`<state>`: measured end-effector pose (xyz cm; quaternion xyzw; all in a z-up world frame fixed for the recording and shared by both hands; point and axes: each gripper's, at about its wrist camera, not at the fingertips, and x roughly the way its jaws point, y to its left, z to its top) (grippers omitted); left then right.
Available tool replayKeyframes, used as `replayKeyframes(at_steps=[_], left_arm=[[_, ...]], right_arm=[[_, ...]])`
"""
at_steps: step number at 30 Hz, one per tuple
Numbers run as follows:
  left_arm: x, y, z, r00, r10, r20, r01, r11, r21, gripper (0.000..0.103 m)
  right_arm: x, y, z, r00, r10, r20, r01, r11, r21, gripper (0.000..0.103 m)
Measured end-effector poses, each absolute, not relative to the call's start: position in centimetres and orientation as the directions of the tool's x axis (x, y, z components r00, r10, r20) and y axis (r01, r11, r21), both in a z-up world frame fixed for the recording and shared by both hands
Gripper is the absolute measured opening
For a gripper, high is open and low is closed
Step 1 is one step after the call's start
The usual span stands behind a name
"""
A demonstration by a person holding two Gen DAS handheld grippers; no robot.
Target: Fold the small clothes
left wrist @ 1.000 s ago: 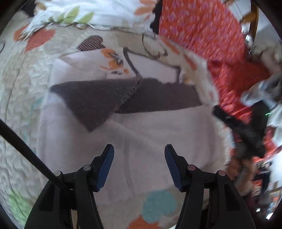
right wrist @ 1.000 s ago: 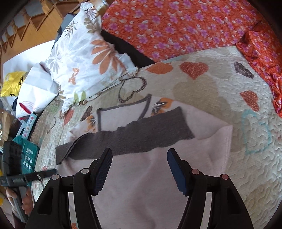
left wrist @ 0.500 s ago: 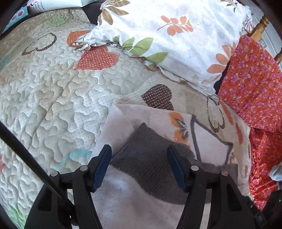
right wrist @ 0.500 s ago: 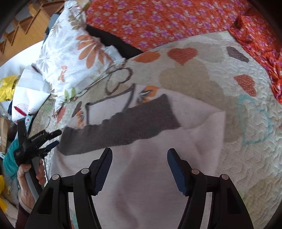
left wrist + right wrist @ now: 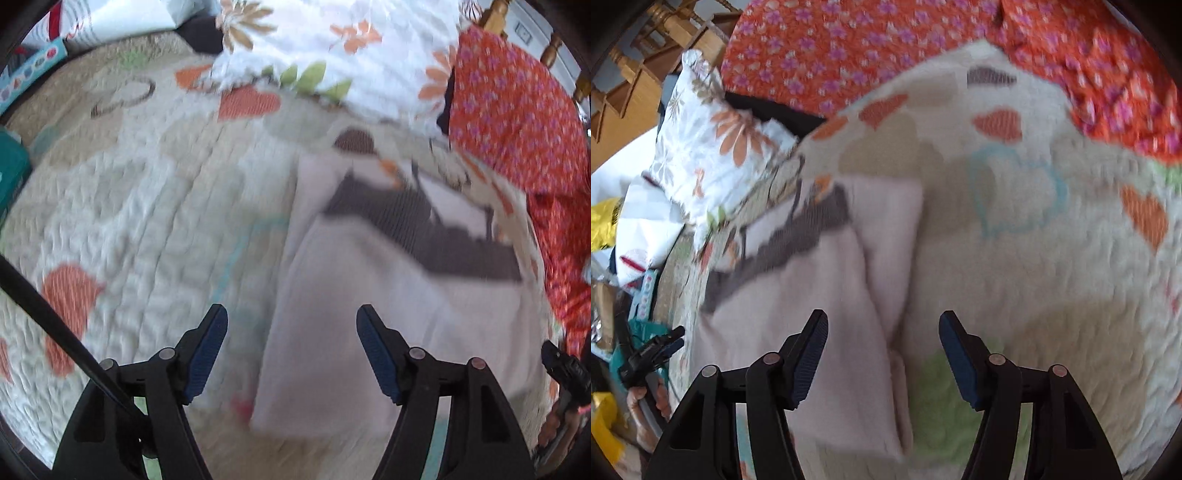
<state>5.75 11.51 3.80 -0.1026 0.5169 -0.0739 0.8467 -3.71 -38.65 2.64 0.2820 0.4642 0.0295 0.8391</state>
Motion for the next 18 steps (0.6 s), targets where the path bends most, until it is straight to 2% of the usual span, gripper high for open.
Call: replayKeyframes(at_steps=[2,3,6,7,8,9,12,18], left_arm=[[4.9,11.8,2.8,0.429,-0.253,-0.867,0.033,0.964,-0.265,0.073],[4.7,11.8,2.2,0.418,-0.268,-0.868,0.037,0.96,-0.279,0.073],[4.4,10.9,1.1,0.398,-0.275,-0.875,0.055,0.959,-0.277,0.073],[4.3,10.2,1.2,0.408,-0.234,-0.882,0.073,0.972,-0.223,0.055],[4.2,9.6,1.3,0.406,-0.209,-0.889,0.094,0.978,-0.187,0.019],[4.2,9.2,1.5,0.391,-0.217,-0.895,0.111,0.976,-0.188,0.013],[3.4,9.8,2.4,0.404,-0.208,-0.891,0.064,0.978,-0.199,0.01],[1.4,12.2,3.2,0.401,-0.198,-0.894,-0.018,0.974,-0.224,0.011]], right_arm=[[-4.5,-37.7,1.5,0.541,0.341,-0.769,0.194,0.839,0.509,0.065],[-4.8,-37.3,1.3,0.538,0.345,-0.769,0.185,0.842,0.507,0.059],[-5.3,-35.8,1.1,0.514,0.388,-0.765,0.14,0.842,0.521,0.021],[-5.5,-35.4,1.4,0.51,0.384,-0.77,0.126,0.852,0.509,0.013],[-5.6,-35.1,1.6,0.506,0.365,-0.781,0.118,0.868,0.483,0.01],[-5.9,-34.9,1.9,0.499,0.344,-0.796,0.114,0.884,0.454,0.008],[-7.2,-35.4,3.1,0.496,0.269,-0.825,0.122,0.92,0.373,0.006],[-9.6,-36.1,1.8,0.451,0.232,-0.862,0.173,0.925,0.339,0.005]])
